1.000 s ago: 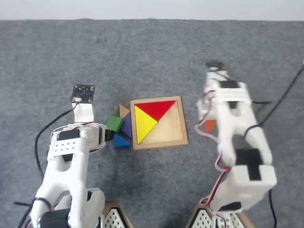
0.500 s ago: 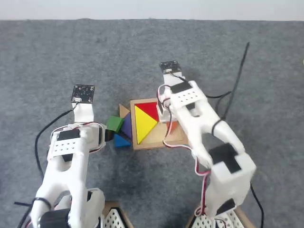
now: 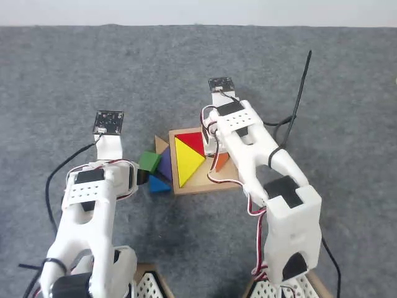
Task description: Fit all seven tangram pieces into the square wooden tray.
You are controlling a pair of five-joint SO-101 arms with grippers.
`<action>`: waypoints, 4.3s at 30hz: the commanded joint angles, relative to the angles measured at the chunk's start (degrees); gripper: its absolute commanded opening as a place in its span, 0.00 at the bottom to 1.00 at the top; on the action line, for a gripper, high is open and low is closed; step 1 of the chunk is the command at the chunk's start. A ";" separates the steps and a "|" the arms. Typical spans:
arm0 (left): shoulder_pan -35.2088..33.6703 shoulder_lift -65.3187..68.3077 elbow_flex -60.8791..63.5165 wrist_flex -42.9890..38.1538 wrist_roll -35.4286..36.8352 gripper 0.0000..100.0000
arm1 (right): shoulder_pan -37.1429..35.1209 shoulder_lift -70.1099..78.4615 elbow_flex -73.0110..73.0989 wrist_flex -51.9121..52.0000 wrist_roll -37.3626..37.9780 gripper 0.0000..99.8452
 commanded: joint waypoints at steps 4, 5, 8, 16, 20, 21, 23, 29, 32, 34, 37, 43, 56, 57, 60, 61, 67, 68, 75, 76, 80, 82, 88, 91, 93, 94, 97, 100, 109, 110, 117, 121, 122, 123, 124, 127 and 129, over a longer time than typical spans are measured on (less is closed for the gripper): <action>0.26 -2.37 -0.84 -1.14 0.26 0.29 | 1.89 -0.22 -3.08 0.22 -0.62 0.02; 0.18 -2.37 -0.84 -1.14 0.26 0.29 | 1.80 -0.31 -3.08 0.31 -0.53 0.03; 0.18 -2.37 -0.84 -1.14 0.26 0.29 | 1.80 -0.40 -3.34 1.54 -0.44 0.11; 0.18 -2.37 -0.84 -1.14 0.26 0.29 | 1.63 -0.40 -4.40 2.42 -0.35 0.24; 0.18 -2.37 -0.84 -1.14 0.26 0.29 | 1.98 -0.40 -7.82 5.58 0.26 0.24; 0.18 -2.37 -0.84 -1.14 0.26 0.29 | 1.89 -0.40 -8.70 6.55 0.97 0.24; 0.18 -2.37 -0.84 -1.14 0.26 0.29 | 1.54 -0.48 -10.37 8.75 1.67 0.24; 0.26 -2.37 -0.84 -1.14 0.26 0.29 | -0.40 -0.57 -10.90 10.24 3.96 0.24; 0.18 -2.37 -1.19 -1.14 0.26 0.29 | -1.98 -2.15 -9.85 10.24 5.80 0.24; 0.18 -2.37 -1.36 -1.14 0.26 0.29 | -3.21 -5.23 -6.95 8.92 6.77 0.23; 0.18 -2.37 -1.36 -1.14 0.26 0.29 | -4.70 -11.74 1.67 2.24 8.09 0.23; 0.18 -2.37 -1.36 -1.14 0.26 0.29 | -6.55 -19.12 18.73 -10.68 14.15 0.23; 0.18 -2.37 -1.27 -0.97 0.26 0.29 | -3.03 -11.74 13.98 -10.42 14.77 0.23; 0.18 -2.37 -1.27 -0.97 0.26 0.29 | -2.33 -10.95 12.66 -9.80 15.03 0.23; 0.18 -2.37 -1.27 -0.97 0.26 0.29 | -0.75 -8.40 8.79 -8.04 16.44 0.23; 0.18 -2.37 -1.27 -0.97 0.26 0.29 | -0.48 -7.69 7.82 -7.96 16.62 0.23; 0.09 -2.37 -1.27 -0.97 0.26 0.29 | -0.31 -5.49 5.01 -7.96 16.88 0.23; 0.09 -2.37 -1.27 -0.97 0.26 0.29 | -0.31 -5.93 5.01 -7.96 16.88 0.23; 0.09 -2.20 -1.19 -1.14 0.26 0.29 | -0.57 -21.41 8.88 -4.70 16.35 0.23; 0.09 -2.20 -1.19 -1.14 0.26 0.29 | -0.31 -25.27 11.69 -4.97 16.35 0.23; 0.00 -2.37 -1.71 -0.70 0.18 0.29 | -0.22 -41.10 26.64 -8.13 16.79 0.23; 0.00 -2.37 -3.74 1.76 -1.32 0.29 | -0.13 -48.13 33.58 -9.27 17.67 0.23; 0.79 -1.93 -18.42 17.67 -2.37 0.29 | 11.03 -59.91 48.70 -9.89 23.56 0.23; 2.99 -1.76 -24.40 20.31 -2.11 0.29 | 16.22 -60.26 54.51 -13.32 26.02 0.23; 5.89 -1.76 -26.95 23.21 -2.11 0.29 | 17.54 -60.35 58.46 -17.19 26.46 0.23; 7.12 -1.76 -27.38 23.91 -2.20 0.29 | 17.54 -60.26 60.40 -19.30 26.46 0.23; 9.32 -0.70 -27.38 23.47 -2.29 0.29 | 17.54 -60.79 63.47 -21.93 26.20 0.23; 10.55 4.75 -29.14 23.30 -2.29 0.29 | 17.80 -60.26 63.91 -22.29 26.02 0.23; 11.96 23.74 -39.43 23.65 -2.02 0.25 | 17.89 -60.79 64.97 -22.46 26.02 0.23; 11.96 24.88 -40.66 23.65 -2.02 0.25 | 17.89 -60.62 65.05 -22.99 26.02 0.23; 11.96 34.55 -50.51 23.21 0.44 0.25 | 19.38 -60.18 65.49 -24.40 26.02 0.23; 12.57 40.70 -54.64 23.21 1.58 0.24 | 19.38 -60.18 65.67 -25.45 26.02 0.23; 13.36 41.76 -55.43 23.56 1.58 0.24 | 19.38 -60.18 65.67 -25.71 26.02 0.23; 14.24 42.37 -55.78 23.65 1.76 0.24 | 19.38 -60.18 65.67 -25.98 26.02 0.23; 15.38 42.73 -55.96 23.65 2.55 0.24 | 19.38 -60.18 65.67 -25.98 26.02 0.23; 18.37 42.99 -55.96 23.65 4.40 0.24 | 19.38 -60.18 65.67 -25.98 26.02 0.23; 19.60 43.60 -55.78 23.38 4.40 0.24 | 19.38 -60.18 65.76 -25.89 26.02 0.23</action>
